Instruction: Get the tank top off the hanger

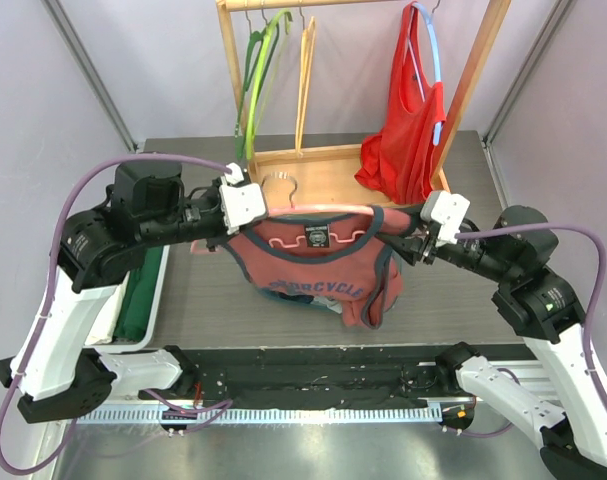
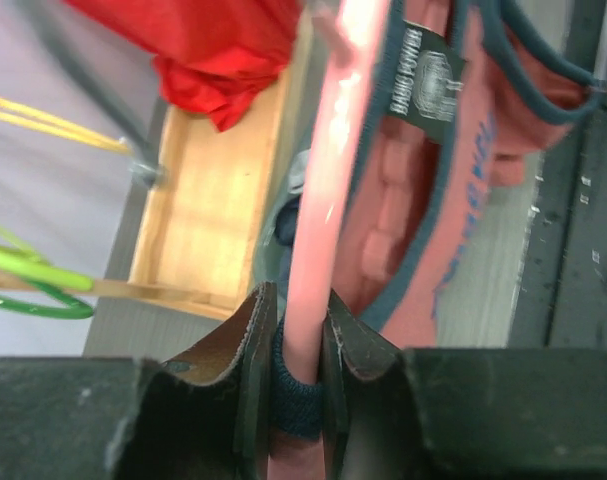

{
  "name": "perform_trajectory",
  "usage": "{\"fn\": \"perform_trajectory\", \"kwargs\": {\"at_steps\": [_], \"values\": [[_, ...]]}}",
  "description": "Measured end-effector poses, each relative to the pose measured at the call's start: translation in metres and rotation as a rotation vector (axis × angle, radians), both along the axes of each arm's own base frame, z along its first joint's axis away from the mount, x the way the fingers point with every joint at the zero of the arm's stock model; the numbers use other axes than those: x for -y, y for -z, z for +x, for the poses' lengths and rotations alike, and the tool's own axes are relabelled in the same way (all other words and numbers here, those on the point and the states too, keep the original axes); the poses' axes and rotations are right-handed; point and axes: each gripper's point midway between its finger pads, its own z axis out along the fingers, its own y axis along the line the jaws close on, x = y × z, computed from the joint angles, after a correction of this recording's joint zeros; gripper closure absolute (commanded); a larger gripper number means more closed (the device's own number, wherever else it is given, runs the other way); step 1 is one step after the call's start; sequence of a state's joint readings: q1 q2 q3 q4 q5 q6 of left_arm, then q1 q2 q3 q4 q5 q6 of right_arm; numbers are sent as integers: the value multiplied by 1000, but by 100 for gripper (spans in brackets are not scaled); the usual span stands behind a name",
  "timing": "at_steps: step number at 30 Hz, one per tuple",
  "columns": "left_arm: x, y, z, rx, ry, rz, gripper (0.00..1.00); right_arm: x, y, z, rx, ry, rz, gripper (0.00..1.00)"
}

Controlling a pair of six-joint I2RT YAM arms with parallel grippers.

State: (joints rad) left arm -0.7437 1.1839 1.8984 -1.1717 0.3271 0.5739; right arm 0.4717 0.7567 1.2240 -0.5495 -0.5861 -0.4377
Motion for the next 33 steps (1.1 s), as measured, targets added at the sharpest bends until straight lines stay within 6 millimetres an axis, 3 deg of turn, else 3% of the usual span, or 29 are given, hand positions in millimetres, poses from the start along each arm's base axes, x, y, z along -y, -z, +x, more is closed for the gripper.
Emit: {"fn": "perform_trajectory", "kwargs": {"at_steps": [6,10,14,17,24,28,33], "values": [[-10,-10,24,21,-166,-48,100,22,8,17,-56,207,120,21],[-16,-10,27,17,-205,-54,100,37,12,8,-112,287,227,20],[-17,-9,28,11,-209,-56,100,45,3,-8,-122,301,351,20],[-17,-8,27,1,-211,-61,100,39,8,-10,-174,272,432,24],[-17,-9,27,-20,-210,-78,100,-1,47,12,-448,177,558,34],[-17,-9,26,-27,-205,-88,100,-15,45,18,-532,128,612,38],[-20,-12,23,-32,-205,-105,100,-18,25,13,-535,69,683,46]]}}
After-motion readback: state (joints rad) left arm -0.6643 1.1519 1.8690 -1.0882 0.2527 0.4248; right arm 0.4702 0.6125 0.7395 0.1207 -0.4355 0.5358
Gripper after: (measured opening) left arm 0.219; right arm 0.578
